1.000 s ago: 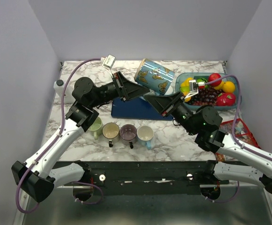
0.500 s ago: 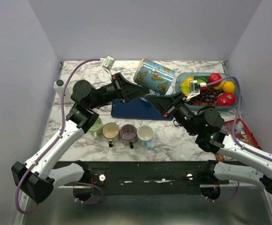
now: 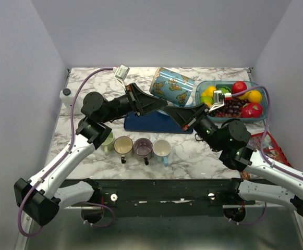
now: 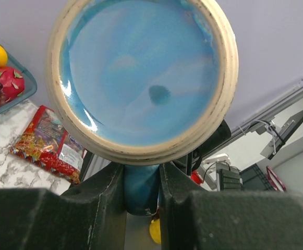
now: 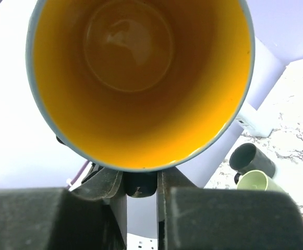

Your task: Turn the mug right side up

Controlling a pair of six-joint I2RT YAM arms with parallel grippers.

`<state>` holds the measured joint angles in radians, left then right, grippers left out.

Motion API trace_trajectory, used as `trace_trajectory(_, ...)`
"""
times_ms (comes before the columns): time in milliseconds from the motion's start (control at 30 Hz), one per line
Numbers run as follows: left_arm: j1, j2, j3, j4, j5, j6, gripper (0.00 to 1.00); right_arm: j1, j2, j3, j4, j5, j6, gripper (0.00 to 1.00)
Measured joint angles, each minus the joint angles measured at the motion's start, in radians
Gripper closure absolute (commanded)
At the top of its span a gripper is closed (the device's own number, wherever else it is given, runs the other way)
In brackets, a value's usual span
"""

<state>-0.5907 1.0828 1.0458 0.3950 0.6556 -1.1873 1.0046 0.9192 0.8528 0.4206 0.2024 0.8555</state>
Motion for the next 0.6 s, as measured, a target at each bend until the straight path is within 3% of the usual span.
trace_trajectory(133,-0.008,0.000,-0.003,0.008,0.000,0.000,1.00,0.000,-0.013,-0.004,-0.013,0.001,0.006,0.99)
trace_trajectory(167,-0.010,0.000,-0.005,0.008,0.000,0.001,0.95,0.000,-0.019,-0.008,-0.016,0.001,0.008,0.99)
trace_trajectory(200,-0.013,0.000,-0.007,0.008,0.001,0.002,0.89,0.000,-0.025,-0.012,-0.022,0.001,0.008,0.99)
trace_trajectory(233,-0.014,0.000,-0.011,0.008,0.001,0.003,0.71,0.000,-0.032,-0.017,-0.028,0.001,0.009,0.99)
trace_trajectory(333,-0.022,0.001,-0.018,0.004,0.006,0.015,0.35,0.002,-0.059,-0.028,-0.060,0.002,0.008,0.99)
trace_trajectory(433,-0.025,0.002,-0.023,0.006,0.015,0.021,0.17,0.000,-0.106,-0.031,-0.143,0.032,-0.022,0.99)
trace_trajectory(600,-0.025,0.003,-0.043,0.034,0.023,0.039,0.08,-0.005,-0.183,-0.030,-0.286,0.105,-0.063,0.99)
